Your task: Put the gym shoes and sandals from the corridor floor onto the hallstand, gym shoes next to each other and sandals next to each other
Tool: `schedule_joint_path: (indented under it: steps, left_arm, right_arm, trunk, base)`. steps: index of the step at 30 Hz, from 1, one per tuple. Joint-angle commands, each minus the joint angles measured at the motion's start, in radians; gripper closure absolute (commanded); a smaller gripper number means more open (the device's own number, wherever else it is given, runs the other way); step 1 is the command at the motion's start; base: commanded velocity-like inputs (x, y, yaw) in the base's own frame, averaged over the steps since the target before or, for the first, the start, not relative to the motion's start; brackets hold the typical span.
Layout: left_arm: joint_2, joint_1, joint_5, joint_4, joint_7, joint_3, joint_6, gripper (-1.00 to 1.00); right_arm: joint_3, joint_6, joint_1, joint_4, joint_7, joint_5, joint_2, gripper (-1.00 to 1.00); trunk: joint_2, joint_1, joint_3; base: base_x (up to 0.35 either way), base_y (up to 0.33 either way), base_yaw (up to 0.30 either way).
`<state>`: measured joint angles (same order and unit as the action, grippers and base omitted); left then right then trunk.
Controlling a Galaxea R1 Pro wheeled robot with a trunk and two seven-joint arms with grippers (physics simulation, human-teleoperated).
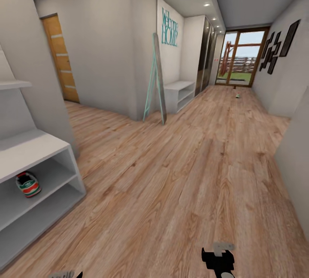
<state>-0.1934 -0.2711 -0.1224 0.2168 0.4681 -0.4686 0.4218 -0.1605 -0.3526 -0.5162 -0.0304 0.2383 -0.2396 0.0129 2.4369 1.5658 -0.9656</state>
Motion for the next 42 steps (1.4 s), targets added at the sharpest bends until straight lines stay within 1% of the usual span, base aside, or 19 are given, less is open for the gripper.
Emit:
schedule_joint_path:
  steps: [1,20,34,42]
  left_arm:
    - [0.000,-0.001,-0.011,-0.001,0.003,-0.008,0.005,-1.00]
    - [0.000,-0.001,-0.013,-0.001,0.003,-0.008,0.005,-1.00]
    - [0.000,-0.001,-0.007,-0.001,0.003,-0.010,0.005,-1.00]
    - [0.000,-0.001,-0.007,-0.001,0.002,-0.011,0.005,-1.00]
  right_arm:
    - [-0.008,-0.002,-0.001,0.001,0.004,-0.010,0.001,-1.00]
    - [-0.008,-0.002,-0.001,0.001,0.003,-0.010,0.001,-1.00]
    - [-0.008,-0.002,-0.001,0.001,0.003,-0.010,0.001,-1.00]
    - [-0.008,-0.002,-0.001,0.001,0.004,-0.010,0.001,-1.00]
  trunk:
    - [-0.007,-0.004,0.001]
    - [-0.140,-0.077,0.037]
    - [-0.140,-0.077,0.019]
    - [-0.140,-0.077,0.010]
  base:
    - [0.000,0.000,-0.235]
    - [0.000,0.000,-0.199]
    - [0.002,0.000,-0.192]
    - [0.225,0.000,-0.156]
